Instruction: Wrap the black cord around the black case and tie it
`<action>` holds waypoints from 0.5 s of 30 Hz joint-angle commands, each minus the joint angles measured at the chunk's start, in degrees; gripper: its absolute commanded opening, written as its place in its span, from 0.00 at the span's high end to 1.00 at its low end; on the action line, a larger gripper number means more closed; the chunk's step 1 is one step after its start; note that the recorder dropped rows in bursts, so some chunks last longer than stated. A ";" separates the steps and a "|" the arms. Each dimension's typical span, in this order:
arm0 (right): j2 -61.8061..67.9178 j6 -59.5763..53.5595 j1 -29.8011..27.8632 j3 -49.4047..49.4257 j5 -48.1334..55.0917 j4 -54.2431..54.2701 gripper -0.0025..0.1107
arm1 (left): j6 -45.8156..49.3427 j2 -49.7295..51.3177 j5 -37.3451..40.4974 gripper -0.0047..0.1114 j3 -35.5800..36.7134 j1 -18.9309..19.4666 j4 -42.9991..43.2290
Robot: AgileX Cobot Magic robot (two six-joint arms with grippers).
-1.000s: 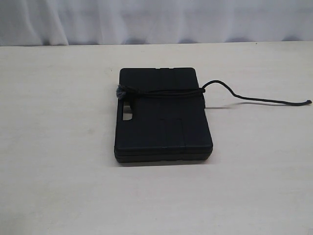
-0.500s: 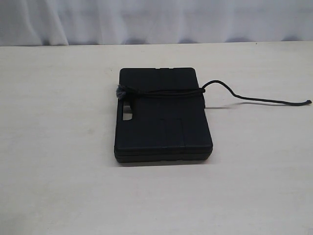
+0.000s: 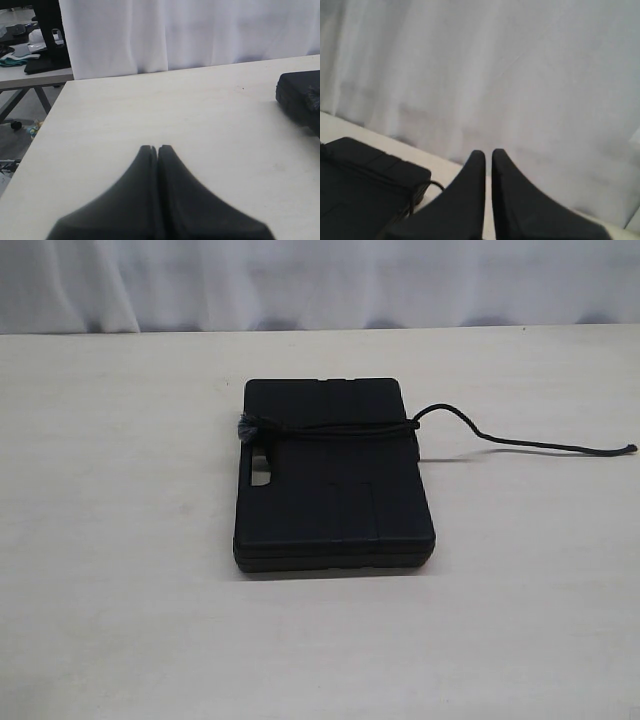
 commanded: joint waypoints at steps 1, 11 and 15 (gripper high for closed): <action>-0.30 8.02 0.11 0.26 6.52 -4.16 0.94 | 0.24 -0.16 -0.48 0.96 0.17 0.00 -0.01; -0.30 8.15 0.11 0.26 16.32 1.47 0.94 | 0.24 -0.16 -0.48 0.96 0.17 0.00 -0.01; -0.30 15.30 0.11 0.26 19.90 -3.54 0.94 | 0.24 -0.16 -0.48 0.96 0.17 0.00 -0.01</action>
